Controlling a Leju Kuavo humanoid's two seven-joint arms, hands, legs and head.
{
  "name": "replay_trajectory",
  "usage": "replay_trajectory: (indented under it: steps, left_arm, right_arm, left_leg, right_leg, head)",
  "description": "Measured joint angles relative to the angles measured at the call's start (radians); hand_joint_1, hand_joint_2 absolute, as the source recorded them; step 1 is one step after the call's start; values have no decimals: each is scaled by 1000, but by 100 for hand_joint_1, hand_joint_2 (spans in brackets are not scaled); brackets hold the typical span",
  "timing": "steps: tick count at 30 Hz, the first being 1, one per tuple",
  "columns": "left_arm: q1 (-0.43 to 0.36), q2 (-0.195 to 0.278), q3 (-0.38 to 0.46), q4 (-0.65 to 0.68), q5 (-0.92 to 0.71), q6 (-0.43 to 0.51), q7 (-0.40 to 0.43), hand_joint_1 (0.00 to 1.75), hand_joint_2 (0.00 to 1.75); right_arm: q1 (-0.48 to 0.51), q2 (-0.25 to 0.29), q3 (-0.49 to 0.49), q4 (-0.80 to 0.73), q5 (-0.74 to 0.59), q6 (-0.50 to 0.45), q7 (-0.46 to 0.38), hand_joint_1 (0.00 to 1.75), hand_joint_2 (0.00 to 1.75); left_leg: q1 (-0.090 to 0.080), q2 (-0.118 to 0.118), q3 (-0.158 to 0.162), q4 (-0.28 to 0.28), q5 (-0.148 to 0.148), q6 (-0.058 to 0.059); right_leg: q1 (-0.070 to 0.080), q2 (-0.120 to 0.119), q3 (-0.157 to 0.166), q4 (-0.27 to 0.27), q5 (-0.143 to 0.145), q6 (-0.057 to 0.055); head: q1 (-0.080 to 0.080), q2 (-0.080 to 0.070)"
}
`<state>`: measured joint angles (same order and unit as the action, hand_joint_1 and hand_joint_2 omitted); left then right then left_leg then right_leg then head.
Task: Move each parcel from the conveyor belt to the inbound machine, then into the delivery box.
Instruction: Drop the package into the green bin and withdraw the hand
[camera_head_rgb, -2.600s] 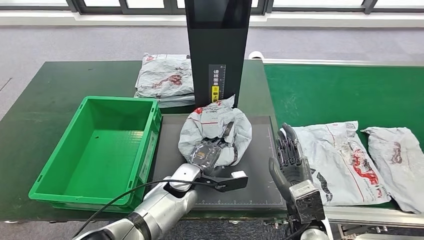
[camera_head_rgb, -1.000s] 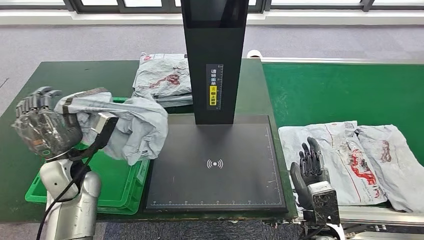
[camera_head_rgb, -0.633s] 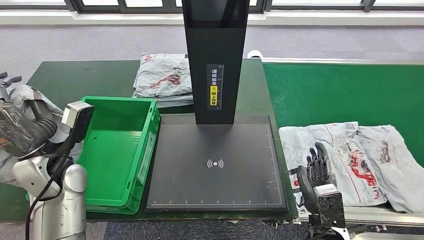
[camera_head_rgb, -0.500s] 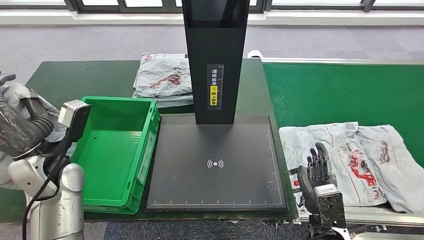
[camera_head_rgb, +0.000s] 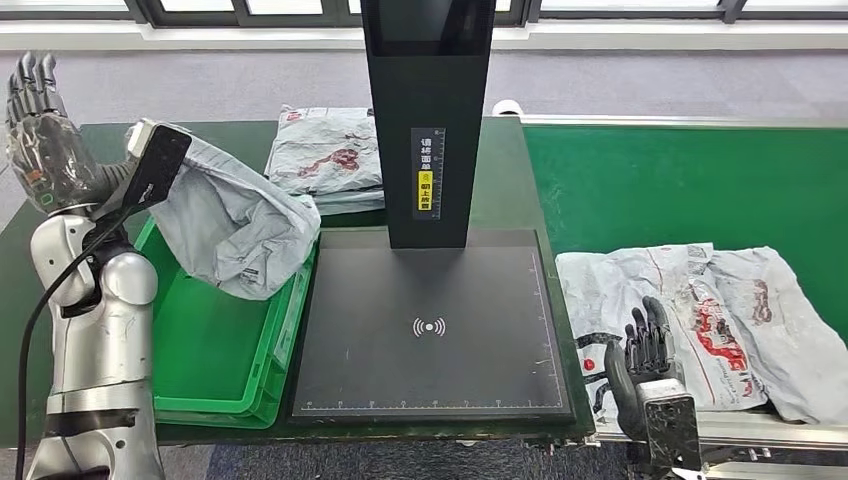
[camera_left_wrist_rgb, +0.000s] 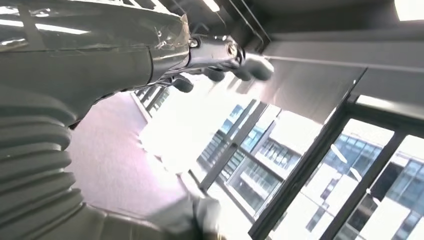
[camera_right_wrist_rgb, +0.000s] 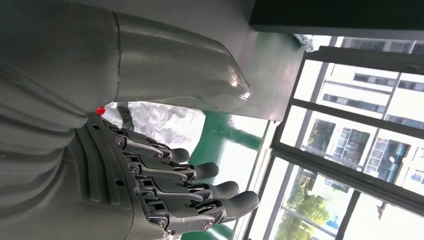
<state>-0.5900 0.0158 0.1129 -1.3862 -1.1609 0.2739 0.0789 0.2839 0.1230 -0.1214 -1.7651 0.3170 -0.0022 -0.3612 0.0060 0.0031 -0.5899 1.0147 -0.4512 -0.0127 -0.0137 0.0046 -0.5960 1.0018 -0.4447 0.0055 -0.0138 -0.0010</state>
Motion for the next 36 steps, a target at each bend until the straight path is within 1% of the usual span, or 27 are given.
replay_trajectory:
  steps: [5, 8, 10, 12, 14, 16, 19, 21, 23, 28, 31, 33, 36]
  left_arm:
    - [-31, 14, 0, 79, 70, -69, -20, 0, 0]
    - [-56, 22, -2, 156, 115, -122, -33, 0, 0]
    - [-74, 27, -4, 214, 112, -150, -12, 0, 0]
    - [-96, 41, -8, 281, 66, -179, 54, 0, 0]
    - [-121, 70, -10, 368, -24, -205, 152, 0, 0]
    - [-141, 109, -10, 463, -117, -222, 232, 0, 0]
    - [-148, 174, -10, 587, -232, -250, 307, 0, 0]
    - [-142, 215, -10, 653, -288, -286, 330, 0, 0]
    - [-132, 247, -10, 701, -310, -313, 332, 0, 0]
    - [-115, 297, -10, 762, -322, -383, 330, 0, 0]
    - [-104, 332, -14, 776, -324, -418, 348, 0, 0]
    - [-99, 358, -25, 774, -325, -414, 371, 0, 0]
    - [-78, 390, -45, 718, -325, -359, 415, 0, 0]
  right_arm:
    - [3, 1, -7, -4, 0, 8, 3, 0, 175]
    - [2, 2, -11, -4, 2, 13, 10, 0, 175]
    - [2, 5, -16, -5, 8, 21, 17, 0, 175]
    - [1, 8, -21, -5, 18, 33, 25, 0, 175]
    - [-1, 10, -22, -5, 26, 45, 33, 0, 175]
    - [-4, 9, -22, -5, 29, 54, 36, 0, 175]
    - [-6, 6, -22, -3, 27, 63, 33, 0, 175]
    - [-6, 0, -22, 1, 23, 65, 30, 0, 175]
    - [-7, -8, -22, 7, 18, 65, 26, 0, 175]
    - [-10, -22, -22, 18, 12, 66, 18, 0, 175]
    - [-10, -34, -21, 27, 10, 72, 14, 0, 175]
    - [-9, -40, -19, 31, 8, 74, 13, 0, 175]
    - [2, -43, -18, 31, 7, 68, 14, 0, 175]
  left_leg:
    - [0, -1, 0, 0, 0, 0]
    - [0, -1, -1, 0, 0, 0]
    - [0, -1, -1, 0, 0, 0]
    - [0, 0, -1, 0, 0, 0]
    - [0, 1, 0, 0, 0, 0]
    - [0, 3, 0, 0, 0, -1]
    - [1, 3, -1, -1, 1, -1]
    - [1, 3, -1, -1, 1, -1]
    - [2, 2, -2, -1, 1, -2]
    - [2, 0, -3, -1, 1, -1]
    - [2, 3, -3, -1, 0, -2]
    - [2, 7, -2, -1, -1, -3]
    - [3, 10, -2, 0, -1, -5]
  right_leg:
    - [0, -1, 0, 0, 0, 0]
    - [0, -1, 0, 0, 0, 0]
    - [0, 0, 0, 0, 0, 0]
    - [0, 0, 0, 0, 0, 0]
    - [0, 1, 0, 0, 1, -1]
    - [1, 2, -1, 0, 1, -1]
    - [2, 3, -2, 1, 1, -2]
    - [2, 3, -2, 1, 1, -2]
    - [2, 2, -2, 1, 0, -3]
    - [2, 0, -2, 1, 0, -3]
    - [2, 2, -3, 1, 0, -3]
    - [3, 6, -4, 1, 1, -4]
    - [4, 10, -7, 0, 2, -6]
  head:
    - [0, 0]
    - [0, 0]
    - [0, 0]
    - [0, 0]
    - [0, 0]
    - [0, 0]
    - [0, 0]
    - [0, 0]
    - [0, 0]
    - [0, 0]
    - [0, 0]
    - [0, 0]
    - [0, 0]
